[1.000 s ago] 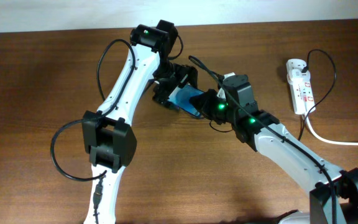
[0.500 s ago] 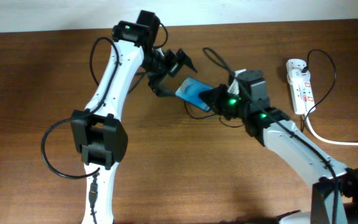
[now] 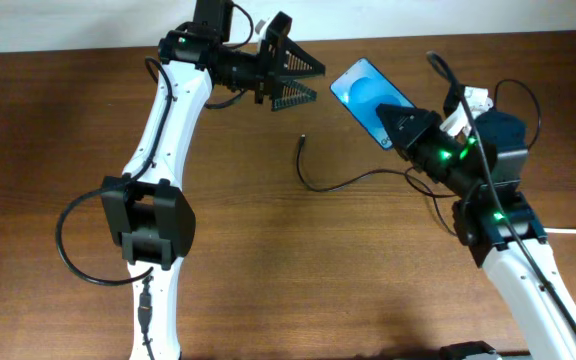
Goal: Plug charger to phone and switch on socket
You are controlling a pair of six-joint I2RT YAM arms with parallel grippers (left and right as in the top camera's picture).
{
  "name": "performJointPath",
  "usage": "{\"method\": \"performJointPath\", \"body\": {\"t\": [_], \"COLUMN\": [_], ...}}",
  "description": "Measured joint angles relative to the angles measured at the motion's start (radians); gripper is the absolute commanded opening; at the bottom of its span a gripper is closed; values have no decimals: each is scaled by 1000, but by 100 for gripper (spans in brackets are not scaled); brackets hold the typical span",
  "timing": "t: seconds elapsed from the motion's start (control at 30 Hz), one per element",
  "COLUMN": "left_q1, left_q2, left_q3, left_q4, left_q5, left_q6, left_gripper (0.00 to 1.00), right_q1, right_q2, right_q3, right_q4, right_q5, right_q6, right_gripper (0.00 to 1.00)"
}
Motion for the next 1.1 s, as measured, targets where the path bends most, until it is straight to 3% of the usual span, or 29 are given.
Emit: {"method": "performJointPath", "body": {"t": [0.17, 0.3, 0.43, 0.6, 0.77, 1.03, 1.1], "left_q1": [0, 0, 0, 0, 0, 10, 10], "left_q2": [0, 0, 0, 0, 0, 0, 0], "left_q3": [0, 0, 0, 0, 1, 1, 1], "left_q4": [41, 43, 101, 358, 486, 540, 539], "left_q5": [24, 12, -79, -110, -121, -132, -132], "left_q6": [3, -19, -160, -375, -556, -718, -746], "left_gripper": [99, 100, 96, 93, 92, 88, 79], "right_q1": [187, 239, 254, 289, 338, 376, 380], "right_q2": [133, 227, 274, 279, 298, 435, 444], "right_q3": [-4, -7, -7, -7, -6, 80, 87], "right_q4": [267, 379, 406, 481, 558, 588, 589], "right_q5": [250, 325, 401, 521, 629, 663, 663], "right_q6": [150, 220, 239, 250, 280, 361, 367], "right_gripper": [4, 4, 4, 4, 4, 4, 4]}}
